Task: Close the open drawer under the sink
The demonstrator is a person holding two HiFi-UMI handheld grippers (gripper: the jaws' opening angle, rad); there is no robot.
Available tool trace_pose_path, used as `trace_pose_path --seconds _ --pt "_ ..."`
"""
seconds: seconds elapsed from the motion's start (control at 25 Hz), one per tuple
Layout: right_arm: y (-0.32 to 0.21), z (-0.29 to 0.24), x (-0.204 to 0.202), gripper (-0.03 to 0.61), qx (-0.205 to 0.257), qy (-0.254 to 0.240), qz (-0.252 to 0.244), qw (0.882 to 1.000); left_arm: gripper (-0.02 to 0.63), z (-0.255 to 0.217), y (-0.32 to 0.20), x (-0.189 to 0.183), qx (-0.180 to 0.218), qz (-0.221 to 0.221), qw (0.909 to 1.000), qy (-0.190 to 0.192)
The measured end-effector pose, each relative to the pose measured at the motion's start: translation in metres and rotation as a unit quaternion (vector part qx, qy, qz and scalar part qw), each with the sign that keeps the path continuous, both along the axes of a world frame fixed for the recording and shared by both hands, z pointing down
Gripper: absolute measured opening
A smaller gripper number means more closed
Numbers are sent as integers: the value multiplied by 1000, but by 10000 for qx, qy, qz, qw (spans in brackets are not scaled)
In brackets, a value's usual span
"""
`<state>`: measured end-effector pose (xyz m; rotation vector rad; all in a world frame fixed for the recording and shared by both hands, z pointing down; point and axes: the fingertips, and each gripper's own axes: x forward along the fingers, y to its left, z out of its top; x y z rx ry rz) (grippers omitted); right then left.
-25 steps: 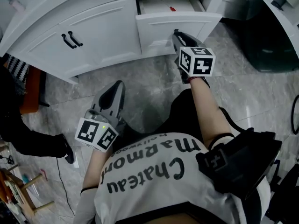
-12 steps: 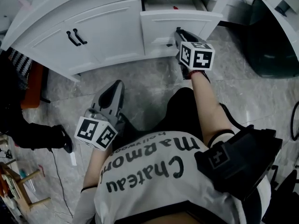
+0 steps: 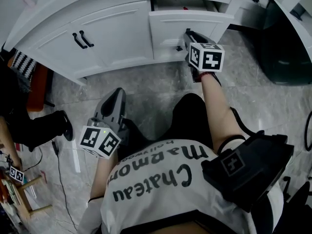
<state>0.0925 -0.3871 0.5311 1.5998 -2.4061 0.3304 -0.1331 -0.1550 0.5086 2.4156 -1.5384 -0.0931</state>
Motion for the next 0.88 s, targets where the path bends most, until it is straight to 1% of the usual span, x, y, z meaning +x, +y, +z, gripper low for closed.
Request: trace_pose_path --seconds 0.16,0.44,0.6,0.72,0.88 --pt "-9 0 -2 121 33 -22 -43 10000 8 6 2 -3 -7 -86 10000 8" --pt "-17 3 -3 120 99 -12 -94 9999 8 24 8 0 -137 -118 9998 -50" --pt "-26 -2 -4 120 79 52 -113 9999 8 20 9 4 -191 -77 9997 -104" --pt "-31 -1 -3 120 30 43 -72 10000 8 18 12 -1 -204 -99 9996 -162" --pt "-38 -2 -6 120 85 116 -129 9998 8 21 14 -12 -232 -248 9994 -119"
